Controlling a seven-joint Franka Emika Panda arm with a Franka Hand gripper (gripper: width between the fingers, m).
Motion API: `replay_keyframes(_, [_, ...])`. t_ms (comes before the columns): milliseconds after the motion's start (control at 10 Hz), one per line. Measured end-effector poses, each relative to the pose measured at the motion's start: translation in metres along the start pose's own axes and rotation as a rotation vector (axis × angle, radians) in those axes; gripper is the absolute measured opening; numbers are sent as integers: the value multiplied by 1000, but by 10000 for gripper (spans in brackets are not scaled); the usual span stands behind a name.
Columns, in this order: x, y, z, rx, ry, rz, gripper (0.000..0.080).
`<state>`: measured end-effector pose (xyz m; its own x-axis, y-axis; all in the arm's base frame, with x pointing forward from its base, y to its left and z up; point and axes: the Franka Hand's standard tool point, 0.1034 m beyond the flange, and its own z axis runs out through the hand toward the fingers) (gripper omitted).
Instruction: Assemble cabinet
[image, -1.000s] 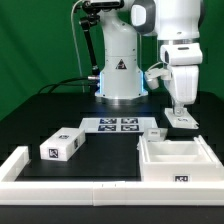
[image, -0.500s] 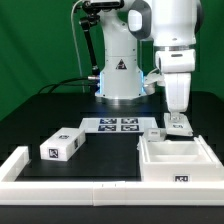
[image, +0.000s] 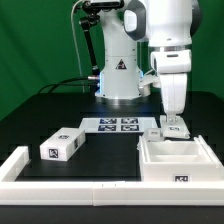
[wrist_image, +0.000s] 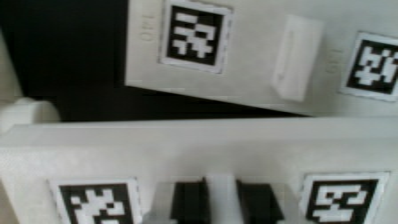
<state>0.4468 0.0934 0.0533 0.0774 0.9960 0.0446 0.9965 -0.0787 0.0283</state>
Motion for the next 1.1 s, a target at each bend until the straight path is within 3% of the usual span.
replay_keyframes(200, [3,12,-4,-7,-2,4,70])
replay_keyframes(1100, [6,16,-5,-11,0,3,70])
